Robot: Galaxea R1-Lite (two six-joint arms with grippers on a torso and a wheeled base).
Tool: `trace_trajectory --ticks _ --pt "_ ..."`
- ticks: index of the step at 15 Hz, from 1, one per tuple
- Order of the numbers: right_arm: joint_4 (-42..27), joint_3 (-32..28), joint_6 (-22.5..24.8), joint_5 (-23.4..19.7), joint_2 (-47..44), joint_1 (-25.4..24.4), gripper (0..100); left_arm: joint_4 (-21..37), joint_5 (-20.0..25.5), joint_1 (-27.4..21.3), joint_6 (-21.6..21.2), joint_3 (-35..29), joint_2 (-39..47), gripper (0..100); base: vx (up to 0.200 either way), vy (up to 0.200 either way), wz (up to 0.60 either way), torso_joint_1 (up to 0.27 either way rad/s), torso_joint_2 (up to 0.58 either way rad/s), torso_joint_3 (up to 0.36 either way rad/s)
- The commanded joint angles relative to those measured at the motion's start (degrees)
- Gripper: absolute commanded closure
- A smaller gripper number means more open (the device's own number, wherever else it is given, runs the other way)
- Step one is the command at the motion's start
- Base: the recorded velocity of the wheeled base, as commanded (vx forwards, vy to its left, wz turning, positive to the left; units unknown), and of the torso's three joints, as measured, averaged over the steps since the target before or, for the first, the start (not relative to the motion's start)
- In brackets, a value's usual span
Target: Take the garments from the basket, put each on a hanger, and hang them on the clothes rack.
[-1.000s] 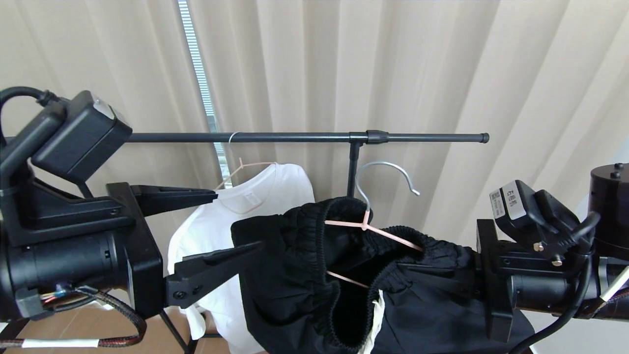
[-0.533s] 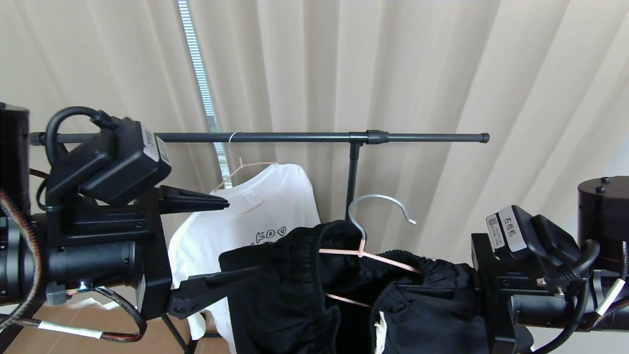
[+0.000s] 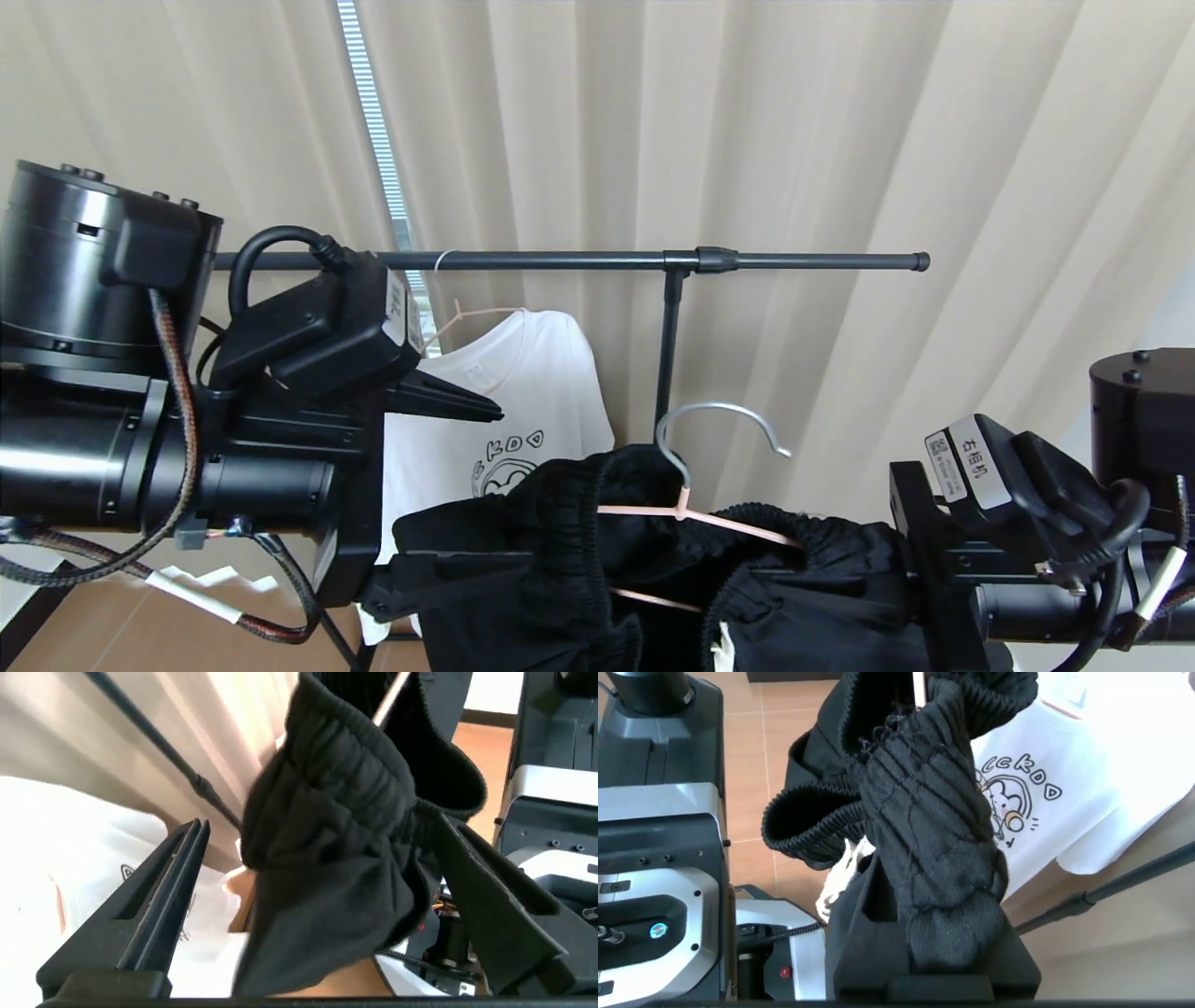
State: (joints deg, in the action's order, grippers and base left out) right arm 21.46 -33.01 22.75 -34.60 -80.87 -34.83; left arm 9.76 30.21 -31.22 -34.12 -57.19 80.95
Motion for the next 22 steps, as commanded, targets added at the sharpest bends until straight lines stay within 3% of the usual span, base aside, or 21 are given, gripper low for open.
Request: trace_trajectory --ticks 1,4,14,21,22 --pt "0.1 0.2 0.0 0.0 0.3 -0.3 100 1.5 0.9 -0.2 -2.4 -1.9 3.7 0 0.000 0.000 0.00 0.000 0.00 0.000" --pt "0.1 0.3 0.0 -0.1 0.5 -0.8 100 4.4 3.6 -0.6 -5.3 -2.7 4.9 0 0.000 0.000 0.00 0.000 0.00 0.000" --pt "0.2 0.4 -0.2 -2.8 1.7 -2.3 100 4.3 10.4 -2.1 -6.0 -2.5 7.8 0 0.000 0.000 0.00 0.000 0.00 0.000" --pt "0.3 0.5 -0.3 -2.8 3.6 -3.5 100 4.0 10.5 -4.0 -6.1 -2.1 10.0 0 0.000 0.000 0.00 0.000 0.00 0.000" --pt "0.3 0.5 -0.3 -2.8 3.8 -3.4 100 4.0 10.4 -4.0 -6.0 -2.1 10.0 100 0.000 0.000 0.00 0.000 0.00 0.000"
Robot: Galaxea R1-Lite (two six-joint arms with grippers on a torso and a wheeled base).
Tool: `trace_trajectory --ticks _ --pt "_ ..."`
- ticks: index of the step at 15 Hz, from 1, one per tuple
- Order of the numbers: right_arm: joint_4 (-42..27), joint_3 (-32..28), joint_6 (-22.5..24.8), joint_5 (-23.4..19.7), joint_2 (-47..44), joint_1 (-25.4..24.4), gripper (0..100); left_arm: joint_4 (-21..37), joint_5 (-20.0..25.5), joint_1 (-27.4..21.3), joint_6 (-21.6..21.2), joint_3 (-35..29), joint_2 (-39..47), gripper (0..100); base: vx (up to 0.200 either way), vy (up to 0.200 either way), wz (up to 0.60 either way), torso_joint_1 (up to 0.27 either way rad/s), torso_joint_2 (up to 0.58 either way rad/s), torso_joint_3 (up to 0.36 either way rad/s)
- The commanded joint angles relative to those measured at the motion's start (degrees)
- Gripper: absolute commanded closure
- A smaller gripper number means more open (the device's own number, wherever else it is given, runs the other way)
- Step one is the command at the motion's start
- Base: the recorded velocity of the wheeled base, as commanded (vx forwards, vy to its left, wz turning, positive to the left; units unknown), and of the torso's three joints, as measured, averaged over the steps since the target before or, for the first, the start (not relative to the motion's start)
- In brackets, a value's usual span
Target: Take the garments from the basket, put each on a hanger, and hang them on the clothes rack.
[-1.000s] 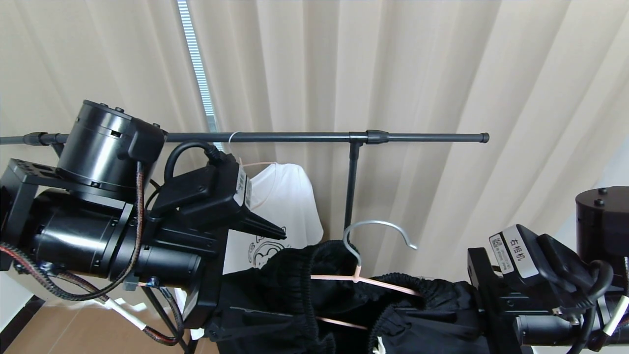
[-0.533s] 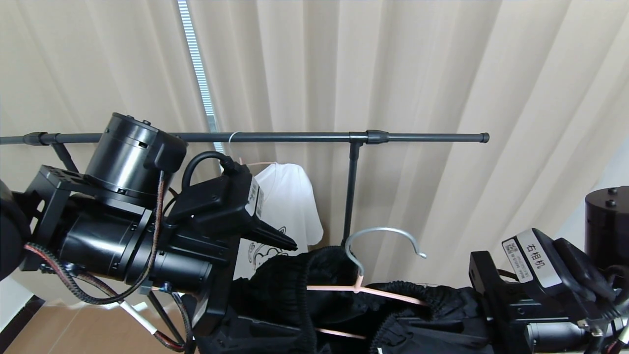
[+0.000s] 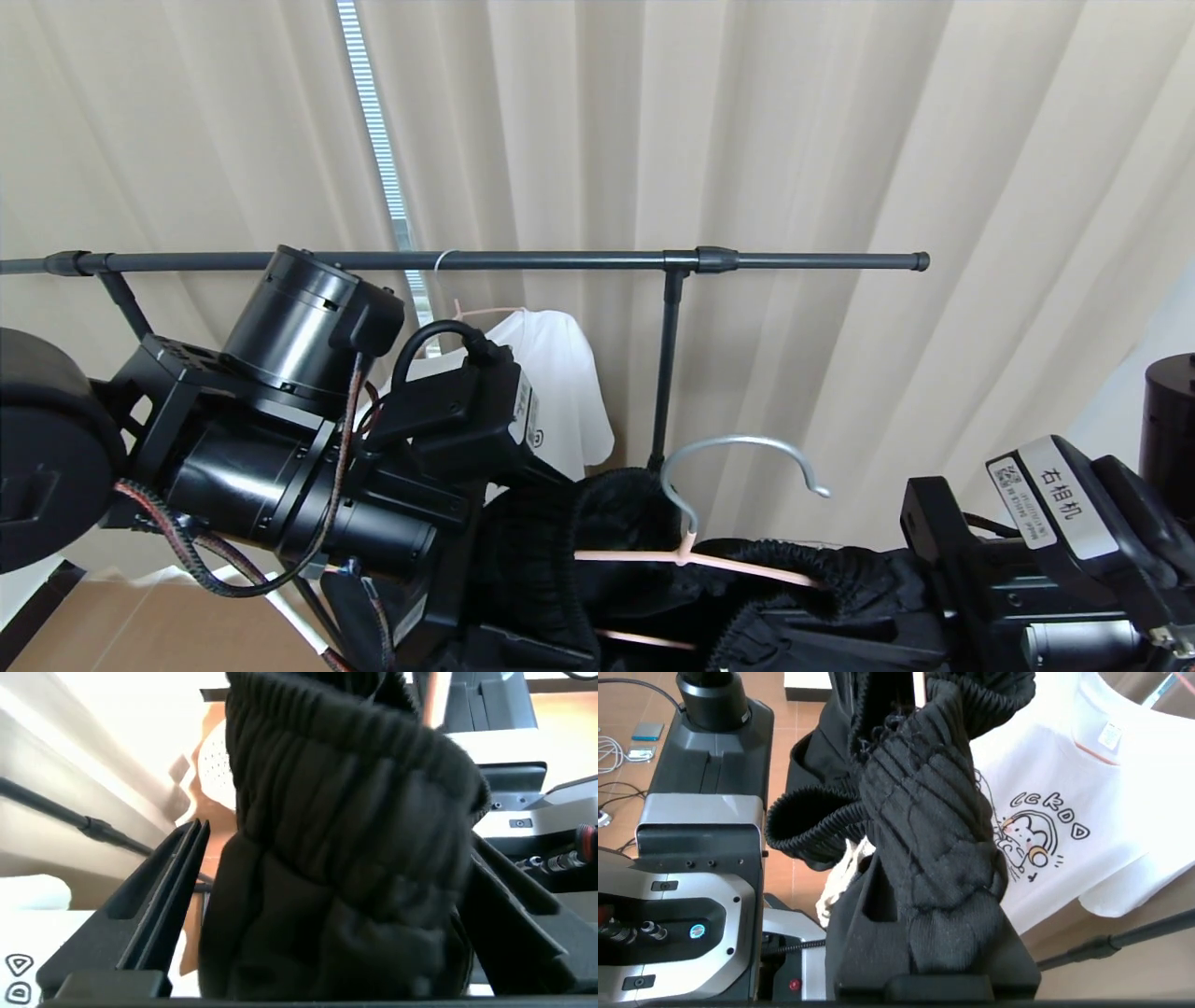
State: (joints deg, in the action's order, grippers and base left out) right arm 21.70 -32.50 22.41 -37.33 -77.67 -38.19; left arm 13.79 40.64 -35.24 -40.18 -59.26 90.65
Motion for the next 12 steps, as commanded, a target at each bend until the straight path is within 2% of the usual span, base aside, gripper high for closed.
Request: trace_trajectory --ticks 1,8,12 --pt "0.0 0.0 0.0 0.0 0.6 0.0 100 0.0 0.0 0.0 0.0 0.0 0.3 100 0.000 0.000 0.00 0.000 0.00 0.000" --pt "0.4 -0.2 0.0 0.2 0.2 -0.2 100 -0.8 -0.1 0.1 0.0 3.9 -3.3 100 0.000 0.000 0.00 0.000 0.00 0.000" --pt "0.3 -0.2 0.0 0.4 0.1 -0.3 100 -5.3 -0.3 0.4 0.4 7.7 -5.0 100 0.000 0.000 0.00 0.000 0.00 0.000"
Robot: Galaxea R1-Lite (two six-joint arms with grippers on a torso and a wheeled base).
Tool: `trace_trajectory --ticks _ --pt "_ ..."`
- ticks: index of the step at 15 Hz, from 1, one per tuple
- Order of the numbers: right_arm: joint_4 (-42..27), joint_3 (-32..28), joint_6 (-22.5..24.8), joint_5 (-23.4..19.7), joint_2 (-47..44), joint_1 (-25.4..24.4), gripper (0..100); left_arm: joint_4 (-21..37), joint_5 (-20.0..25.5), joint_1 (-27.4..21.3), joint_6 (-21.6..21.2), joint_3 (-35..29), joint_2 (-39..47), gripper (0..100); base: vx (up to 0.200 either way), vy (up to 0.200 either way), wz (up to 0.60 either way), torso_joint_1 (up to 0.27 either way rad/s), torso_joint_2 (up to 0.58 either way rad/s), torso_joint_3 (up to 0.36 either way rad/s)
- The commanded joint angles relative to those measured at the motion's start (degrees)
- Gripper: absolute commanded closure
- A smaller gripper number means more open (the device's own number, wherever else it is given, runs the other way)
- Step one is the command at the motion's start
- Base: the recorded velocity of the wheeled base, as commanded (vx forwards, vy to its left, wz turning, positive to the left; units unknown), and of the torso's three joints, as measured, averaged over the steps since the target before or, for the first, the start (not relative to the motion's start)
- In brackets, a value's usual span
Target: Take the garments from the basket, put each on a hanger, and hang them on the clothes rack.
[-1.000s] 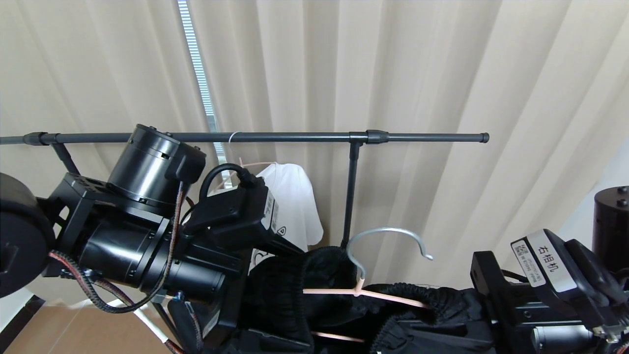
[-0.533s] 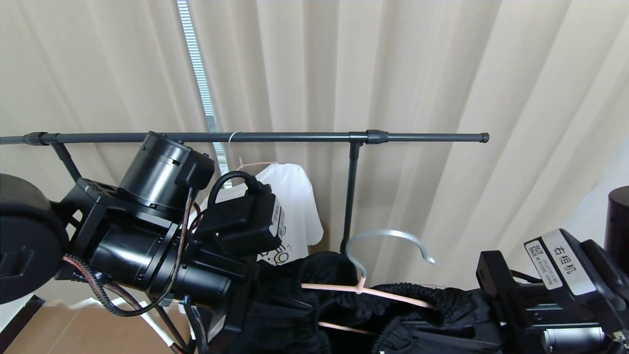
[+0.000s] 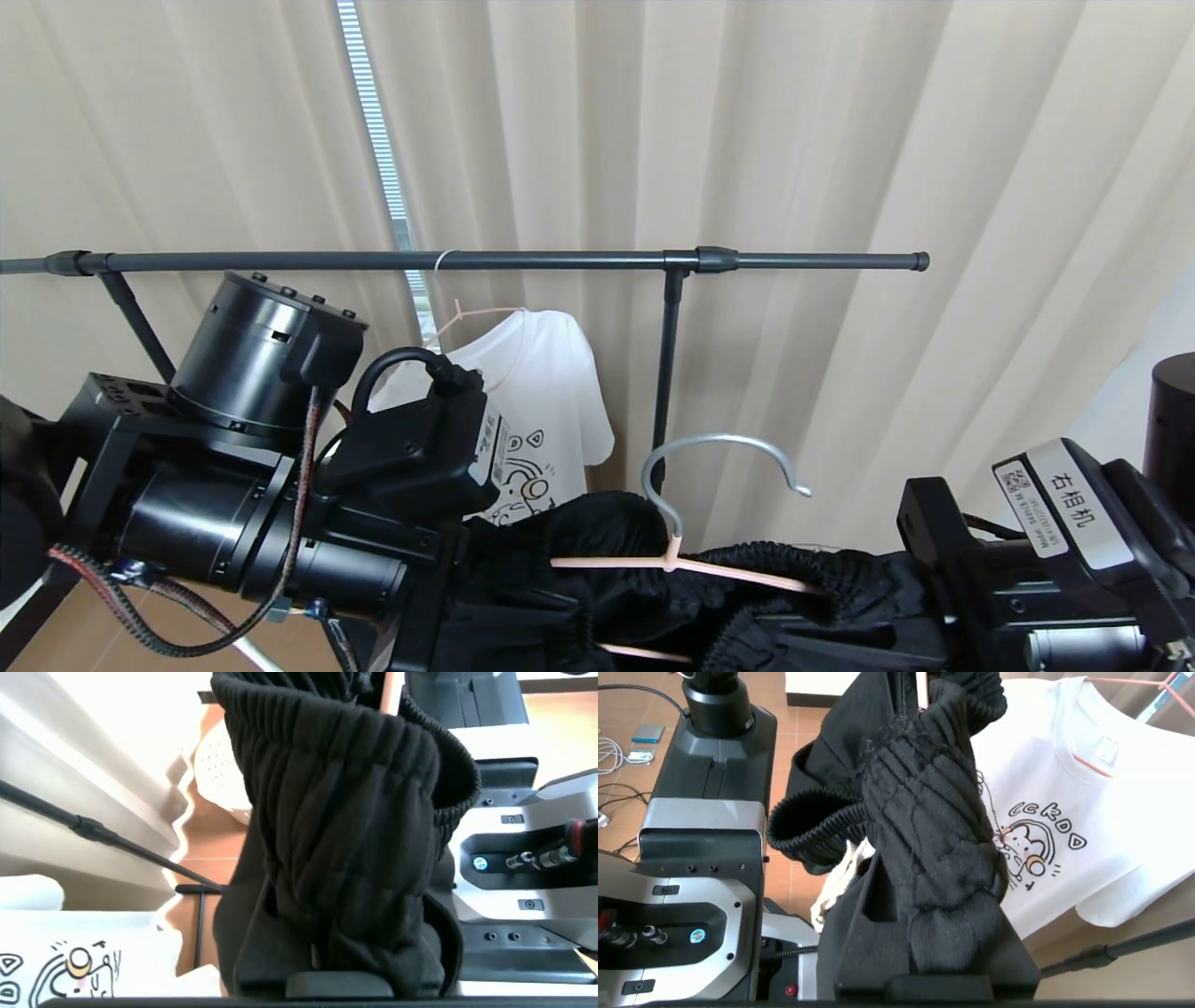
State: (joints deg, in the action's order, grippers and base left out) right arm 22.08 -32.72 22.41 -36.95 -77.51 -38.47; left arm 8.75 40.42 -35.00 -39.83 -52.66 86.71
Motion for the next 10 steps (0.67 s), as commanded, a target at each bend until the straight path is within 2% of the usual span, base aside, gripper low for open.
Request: trace_trajectory --ticks 1,4,10 --pt "-0.5 0.0 0.0 0.0 -0.1 0.0 0 -0.8 -0.1 0.2 0.0 1.6 -1.2 100 0.000 0.000 0.00 0.000 0.00 0.000" --pt "-0.6 0.7 0.2 0.1 0.2 0.1 0 -1.5 -0.2 0.5 1.2 2.6 -2.9 100 0.000 0.000 0.00 0.000 0.00 0.000" --pt "-0.6 1.0 2.0 0.1 0.6 0.3 0 -1.5 -0.2 8.0 1.7 5.6 -9.5 100 0.000 0.000 0.00 0.000 0.00 0.000"
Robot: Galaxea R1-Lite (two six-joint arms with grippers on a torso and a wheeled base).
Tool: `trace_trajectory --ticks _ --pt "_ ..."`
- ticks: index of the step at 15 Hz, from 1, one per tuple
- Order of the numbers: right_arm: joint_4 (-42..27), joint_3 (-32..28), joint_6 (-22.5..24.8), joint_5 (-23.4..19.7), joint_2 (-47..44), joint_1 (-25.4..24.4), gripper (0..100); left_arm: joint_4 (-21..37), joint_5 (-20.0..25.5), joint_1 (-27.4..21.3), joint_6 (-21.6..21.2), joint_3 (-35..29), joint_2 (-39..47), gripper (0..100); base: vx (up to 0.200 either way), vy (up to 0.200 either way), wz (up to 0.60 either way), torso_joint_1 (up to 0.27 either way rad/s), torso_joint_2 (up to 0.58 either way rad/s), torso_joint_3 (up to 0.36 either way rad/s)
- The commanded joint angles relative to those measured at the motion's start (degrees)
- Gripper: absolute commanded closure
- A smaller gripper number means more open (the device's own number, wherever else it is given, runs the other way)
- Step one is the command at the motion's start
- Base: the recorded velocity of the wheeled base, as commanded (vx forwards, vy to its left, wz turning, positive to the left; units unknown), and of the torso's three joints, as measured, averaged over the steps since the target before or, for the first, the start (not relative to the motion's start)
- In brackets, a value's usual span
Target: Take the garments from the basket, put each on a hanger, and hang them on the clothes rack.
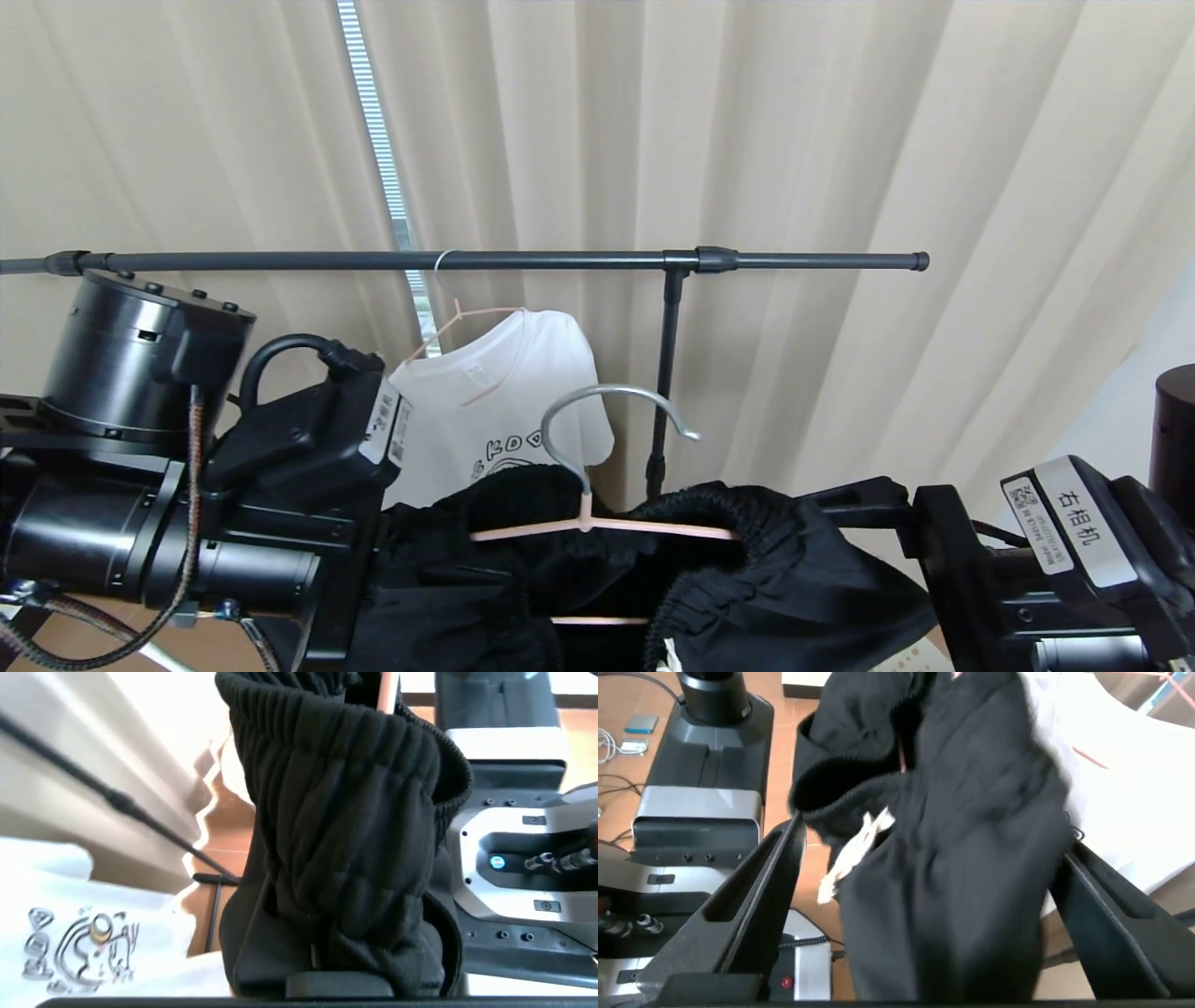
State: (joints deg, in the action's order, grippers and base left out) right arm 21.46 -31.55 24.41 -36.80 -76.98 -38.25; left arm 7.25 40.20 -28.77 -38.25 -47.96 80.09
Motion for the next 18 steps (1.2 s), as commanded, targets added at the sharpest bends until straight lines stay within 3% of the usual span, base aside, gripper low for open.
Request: trace_trajectory --ticks 1,5,11,16,18 --pt "0.1 -0.4 0.0 0.1 0.0 0.3 0 0.0 0.1 3.5 0.1 1.8 -4.4 100 0.000 0.000 0.00 0.000 0.00 0.000" --pt "0.7 -1.5 -0.1 0.2 -4.0 3.2 0 0.0 0.3 7.2 0.1 4.8 -8.4 100 0.000 0.000 0.00 0.000 0.00 0.000" --pt "0.9 -2.8 -0.1 -0.4 -10.1 7.3 0 -0.7 0.3 11.5 5.2 6.7 -12.8 100 0.000 0.000 0.00 0.000 0.00 0.000" --pt "5.6 -2.6 -0.3 -0.6 -16.6 7.8 0 -11.7 0.3 13.0 11.5 13.8 -15.1 100 0.000 0.000 0.00 0.000 0.00 0.000" --pt "6.2 -2.6 -0.3 -0.6 -18.7 8.6 0 -12.0 0.3 13.1 12.9 14.0 -15.9 100 0.000 0.000 0.00 0.000 0.00 0.000"
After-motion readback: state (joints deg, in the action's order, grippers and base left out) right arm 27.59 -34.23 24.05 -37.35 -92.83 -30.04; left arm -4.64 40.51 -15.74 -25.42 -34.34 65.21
